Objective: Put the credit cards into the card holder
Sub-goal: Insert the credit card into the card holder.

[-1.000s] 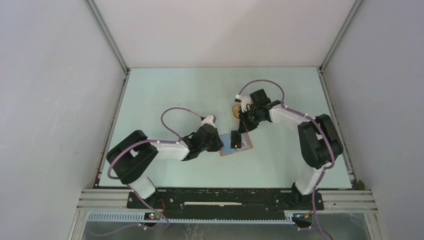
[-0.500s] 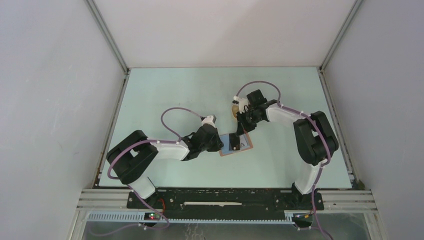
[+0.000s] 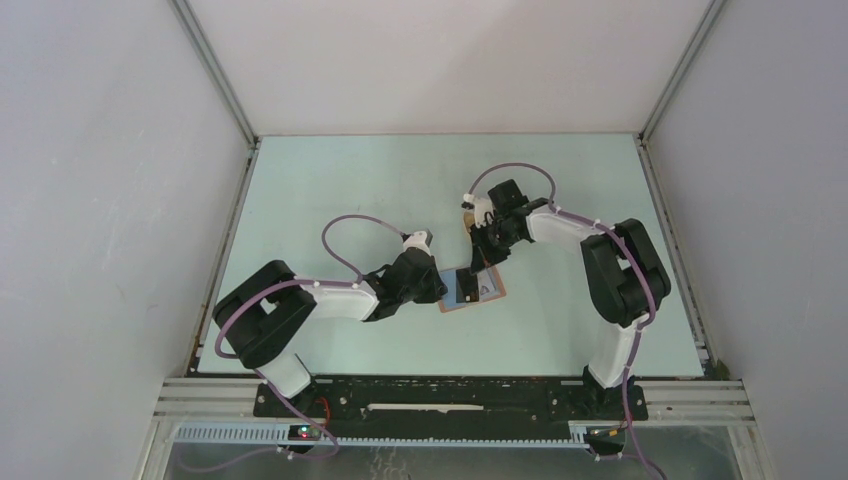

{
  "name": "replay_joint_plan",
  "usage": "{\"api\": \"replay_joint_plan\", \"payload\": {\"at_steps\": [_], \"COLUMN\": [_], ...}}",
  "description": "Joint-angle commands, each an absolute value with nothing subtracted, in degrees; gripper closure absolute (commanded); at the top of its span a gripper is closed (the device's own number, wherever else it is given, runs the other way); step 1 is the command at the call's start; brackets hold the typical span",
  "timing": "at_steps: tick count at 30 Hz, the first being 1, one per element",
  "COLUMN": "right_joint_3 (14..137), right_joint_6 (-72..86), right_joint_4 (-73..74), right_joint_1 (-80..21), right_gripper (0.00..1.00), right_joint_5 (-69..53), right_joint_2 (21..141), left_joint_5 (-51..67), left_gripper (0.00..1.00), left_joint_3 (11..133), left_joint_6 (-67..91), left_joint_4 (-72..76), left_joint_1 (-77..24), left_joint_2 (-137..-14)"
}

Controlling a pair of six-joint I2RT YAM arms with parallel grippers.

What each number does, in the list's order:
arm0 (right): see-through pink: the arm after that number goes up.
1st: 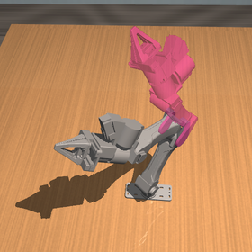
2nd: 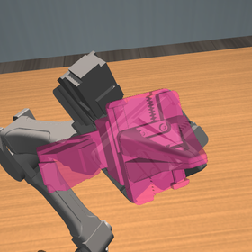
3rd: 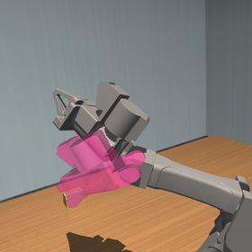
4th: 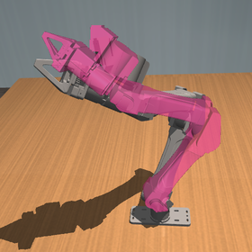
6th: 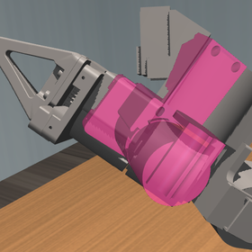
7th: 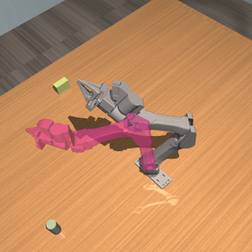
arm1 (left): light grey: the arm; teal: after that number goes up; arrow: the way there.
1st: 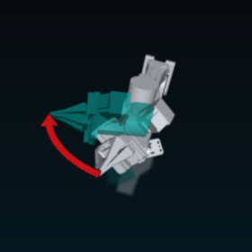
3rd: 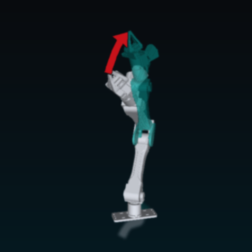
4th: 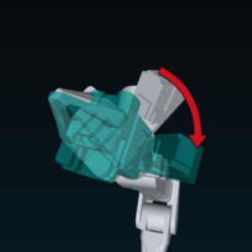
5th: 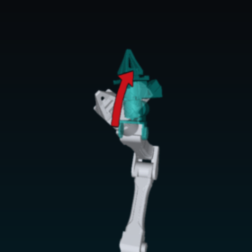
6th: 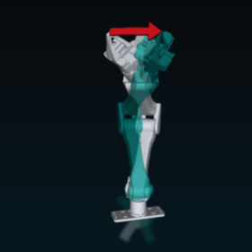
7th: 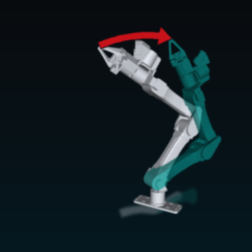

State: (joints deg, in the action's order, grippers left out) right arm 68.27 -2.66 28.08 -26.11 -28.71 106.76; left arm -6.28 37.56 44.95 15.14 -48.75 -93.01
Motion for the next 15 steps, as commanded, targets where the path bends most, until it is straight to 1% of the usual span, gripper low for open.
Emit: {"api": "replay_joint_plan", "payload": {"at_steps": [1,15], "right_joint_3": [69.8,70.3], "right_joint_6": [-3.0,-3.5], "right_joint_4": [30.2,32.9], "right_joint_1": [-27.5,-27.9], "right_gripper": [1.0,1.0], "right_joint_5": [-24.3,-21.8], "right_joint_2": [108.4,108.6], "left_joint_5": [-7.2,-7.2], "left_gripper": [0.9,0.9], "left_joint_3": [39.4,39.5], "left_joint_6": [43.1,42.9], "left_joint_4": [13.3,13.2], "left_joint_1": [-49.0,-49.0], "left_joint_2": [-94.0,-94.2]}}
